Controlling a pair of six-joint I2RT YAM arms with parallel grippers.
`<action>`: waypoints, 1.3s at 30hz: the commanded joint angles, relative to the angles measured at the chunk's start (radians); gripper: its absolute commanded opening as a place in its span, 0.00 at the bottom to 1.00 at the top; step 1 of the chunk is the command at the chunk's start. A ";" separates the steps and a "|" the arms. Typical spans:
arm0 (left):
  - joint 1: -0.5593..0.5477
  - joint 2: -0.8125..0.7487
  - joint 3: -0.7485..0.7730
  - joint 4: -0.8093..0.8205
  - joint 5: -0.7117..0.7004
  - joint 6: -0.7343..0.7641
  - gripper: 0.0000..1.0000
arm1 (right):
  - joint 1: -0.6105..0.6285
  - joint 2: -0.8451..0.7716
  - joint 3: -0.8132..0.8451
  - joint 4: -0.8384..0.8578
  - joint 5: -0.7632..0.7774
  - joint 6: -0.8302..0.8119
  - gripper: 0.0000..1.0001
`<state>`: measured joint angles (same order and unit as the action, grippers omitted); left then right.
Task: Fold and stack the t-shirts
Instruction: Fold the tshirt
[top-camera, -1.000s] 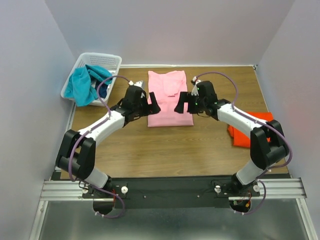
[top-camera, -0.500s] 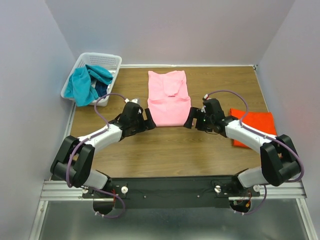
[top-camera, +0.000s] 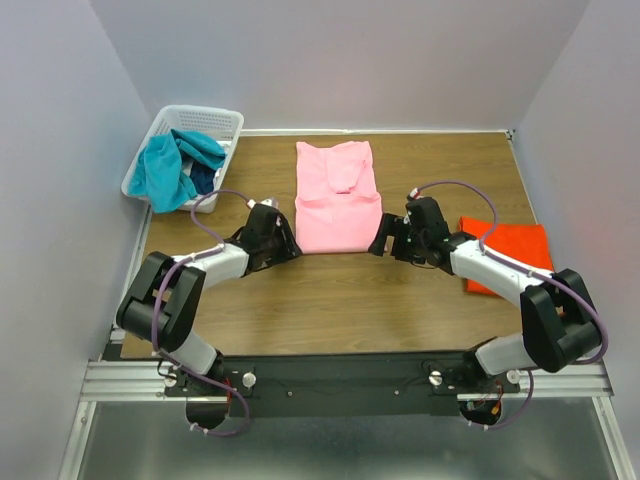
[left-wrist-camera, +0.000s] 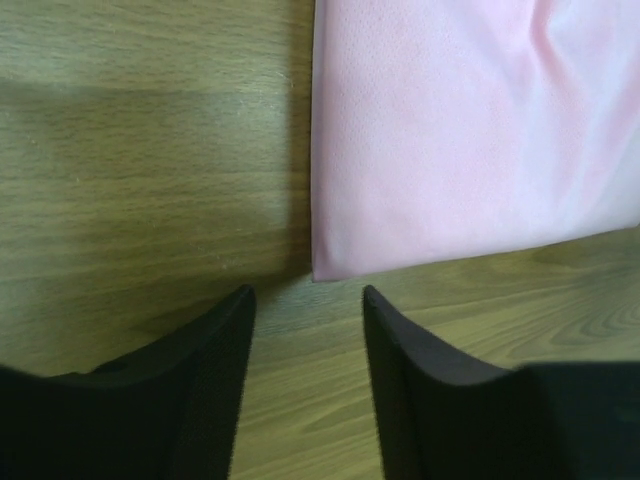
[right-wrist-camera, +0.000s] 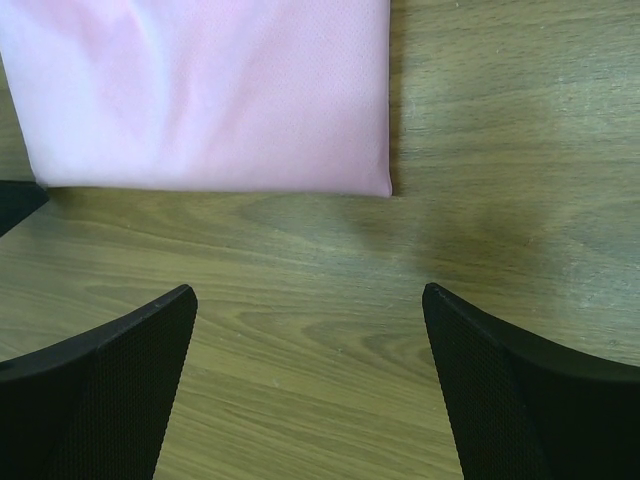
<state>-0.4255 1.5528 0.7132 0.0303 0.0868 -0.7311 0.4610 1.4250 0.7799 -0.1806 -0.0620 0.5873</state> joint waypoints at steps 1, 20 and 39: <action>0.002 0.041 0.015 0.026 0.022 0.001 0.52 | -0.004 0.003 -0.014 0.003 0.042 0.014 1.00; 0.002 0.119 0.019 0.069 0.071 0.022 0.00 | -0.005 0.077 0.024 0.004 0.048 0.009 0.98; 0.002 0.105 0.025 0.034 0.045 0.024 0.00 | -0.012 0.219 0.122 0.004 0.149 -0.020 0.47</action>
<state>-0.4248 1.6524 0.7391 0.1299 0.1509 -0.7300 0.4561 1.6081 0.8658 -0.1795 0.0429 0.5758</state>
